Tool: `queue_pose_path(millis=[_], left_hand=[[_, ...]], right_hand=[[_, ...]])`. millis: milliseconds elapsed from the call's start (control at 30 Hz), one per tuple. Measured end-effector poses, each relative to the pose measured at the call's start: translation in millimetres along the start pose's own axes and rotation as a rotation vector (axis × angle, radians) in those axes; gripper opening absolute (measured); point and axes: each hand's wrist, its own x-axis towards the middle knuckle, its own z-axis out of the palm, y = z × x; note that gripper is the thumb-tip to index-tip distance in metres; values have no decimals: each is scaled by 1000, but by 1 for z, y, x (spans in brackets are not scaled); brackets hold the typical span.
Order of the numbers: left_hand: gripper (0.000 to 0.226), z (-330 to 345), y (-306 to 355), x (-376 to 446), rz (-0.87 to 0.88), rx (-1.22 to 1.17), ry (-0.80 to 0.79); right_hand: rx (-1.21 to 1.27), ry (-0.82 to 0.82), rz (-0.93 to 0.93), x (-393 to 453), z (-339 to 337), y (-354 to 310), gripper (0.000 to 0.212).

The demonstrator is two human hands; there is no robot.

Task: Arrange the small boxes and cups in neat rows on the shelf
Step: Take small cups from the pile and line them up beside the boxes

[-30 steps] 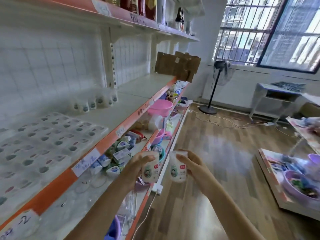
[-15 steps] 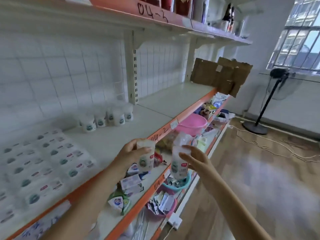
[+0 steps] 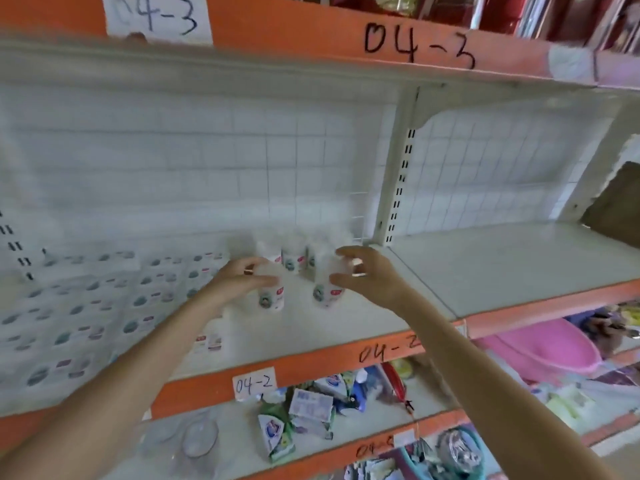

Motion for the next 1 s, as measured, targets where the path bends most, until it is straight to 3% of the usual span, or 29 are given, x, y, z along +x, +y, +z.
queue_pose_path(millis=[133,333,433,567,1000], left_hand=[[58,-11,-1,23,-5,72,60],[60,-7,-13,37,39,177,71],[71,-1,-20,40,46,161,95],[56,10,-21,42,100,212,188],[51,34,-23,49,131,277,453]], right_hand=[[-366,-167,-166,59,18,-1,61],[-589,-249,-222,99,36,6,56],[-630,-265,-286,103,40,13,49],[-635,-230,-398,109,41,24,43],[-690,-107,-612,113,41,38,35]])
